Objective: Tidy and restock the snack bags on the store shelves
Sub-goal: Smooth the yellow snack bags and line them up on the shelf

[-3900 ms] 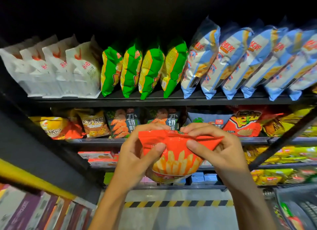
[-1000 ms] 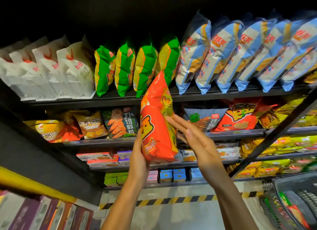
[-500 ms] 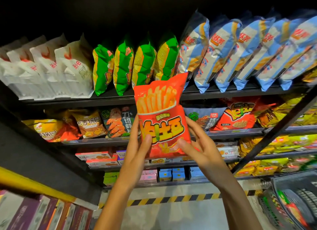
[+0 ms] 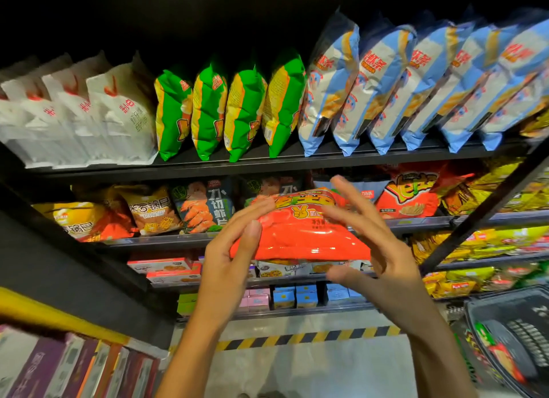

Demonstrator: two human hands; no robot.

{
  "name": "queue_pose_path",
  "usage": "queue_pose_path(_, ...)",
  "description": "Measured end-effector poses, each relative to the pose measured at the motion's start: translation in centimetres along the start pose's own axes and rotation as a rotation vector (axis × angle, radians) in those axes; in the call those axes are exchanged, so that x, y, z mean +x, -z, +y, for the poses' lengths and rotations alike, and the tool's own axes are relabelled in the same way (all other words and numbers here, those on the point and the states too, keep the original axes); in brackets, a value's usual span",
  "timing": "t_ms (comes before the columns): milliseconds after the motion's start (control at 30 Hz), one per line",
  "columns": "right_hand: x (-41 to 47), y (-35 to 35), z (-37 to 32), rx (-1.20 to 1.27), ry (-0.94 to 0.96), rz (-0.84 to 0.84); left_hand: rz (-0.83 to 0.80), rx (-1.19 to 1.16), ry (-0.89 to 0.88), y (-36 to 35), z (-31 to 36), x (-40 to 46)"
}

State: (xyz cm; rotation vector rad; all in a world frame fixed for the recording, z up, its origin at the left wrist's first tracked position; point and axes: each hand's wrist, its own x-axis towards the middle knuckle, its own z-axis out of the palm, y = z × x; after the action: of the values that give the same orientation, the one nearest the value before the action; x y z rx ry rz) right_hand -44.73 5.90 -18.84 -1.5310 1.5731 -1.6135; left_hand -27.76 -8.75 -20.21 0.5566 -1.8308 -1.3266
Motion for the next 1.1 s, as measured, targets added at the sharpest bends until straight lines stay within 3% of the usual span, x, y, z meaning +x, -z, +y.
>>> queue_pose_path(100,0.0,-0.4,0.0,-0.012,0.019,0.022,-0.041,-0.071,0.08,0.1,0.1,-0.1)
queue_pose_path(300,0.3,-0.7,0.8,0.066,-0.053,0.419,-0.253,-0.073,0.146,0.2,1.1,-0.7)
queue_pose_path(433,0.5,-1.3,1.3,0.085,-0.133,0.537,-0.316,-0.074,0.156,-0.6,1.5,-1.1)
queue_pose_path(633,0.5,-2.0,1.2,0.087,-0.205,0.543,-0.189,-0.083,0.177,-1.1,1.1,-0.8)
queue_pose_path(800,0.3,-1.5,0.7,0.131,-0.305,0.356,-0.044,-0.119,0.308,-0.9,1.0,-0.4)
queue_pose_path(1100,0.9,-1.4,2.0,0.189,-0.392,0.416,-0.091,-0.13,0.464,-0.8,0.5,-0.2)
